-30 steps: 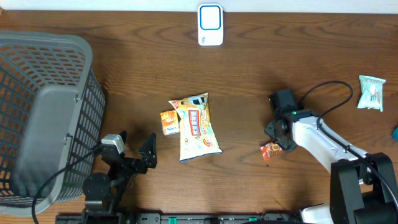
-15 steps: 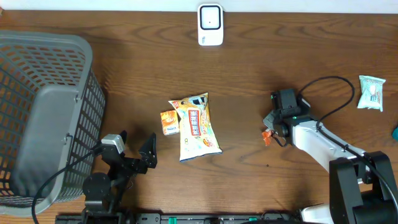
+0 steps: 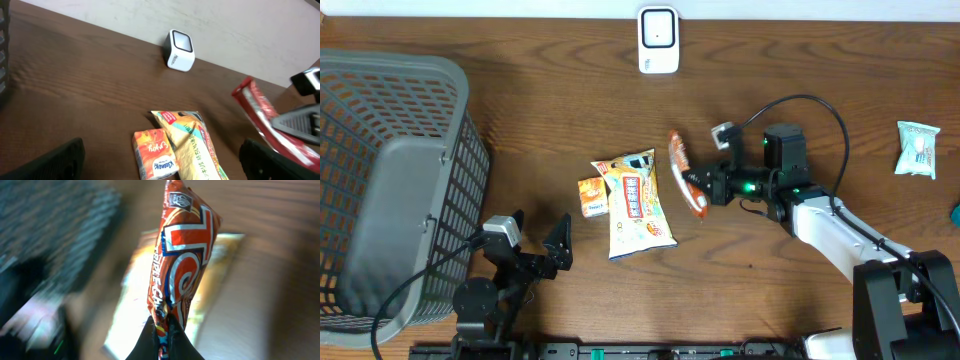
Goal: Scan the item barcode
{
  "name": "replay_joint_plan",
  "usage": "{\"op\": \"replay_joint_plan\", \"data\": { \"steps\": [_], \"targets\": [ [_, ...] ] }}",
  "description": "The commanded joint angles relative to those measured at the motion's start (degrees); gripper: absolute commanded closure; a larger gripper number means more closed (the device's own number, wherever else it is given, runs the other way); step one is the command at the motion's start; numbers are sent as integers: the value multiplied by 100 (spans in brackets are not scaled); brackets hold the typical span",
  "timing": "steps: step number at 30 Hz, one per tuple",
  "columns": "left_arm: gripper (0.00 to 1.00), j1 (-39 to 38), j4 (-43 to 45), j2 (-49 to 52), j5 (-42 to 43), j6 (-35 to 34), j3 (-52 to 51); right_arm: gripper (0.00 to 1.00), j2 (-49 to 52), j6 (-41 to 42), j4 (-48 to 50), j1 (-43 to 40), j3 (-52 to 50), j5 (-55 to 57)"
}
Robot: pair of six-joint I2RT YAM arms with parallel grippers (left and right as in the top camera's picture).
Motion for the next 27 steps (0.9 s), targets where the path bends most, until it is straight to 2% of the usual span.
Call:
{"op": "replay_joint_plan", "data": {
  "steps": [1, 9, 22, 25, 27],
  "targets": [
    [2, -13, -37, 4, -35, -28, -76, 99, -96, -1537, 28, 4, 0, -2229],
    [2, -13, -37, 4, -35, -28, -76, 99, -96, -1615, 197, 4, 0, -3200],
    [2, -13, -37, 4, -35, -28, -76, 99, -98, -1486, 168, 4, 0, -3200],
    [2, -13, -37, 4, -35, -28, -76, 99, -98, -1399, 166, 7, 0, -2966],
    [2, -11, -37, 4, -35, -28, -76, 99, -98, -977, 79, 15, 0, -2120]
  ]
}}
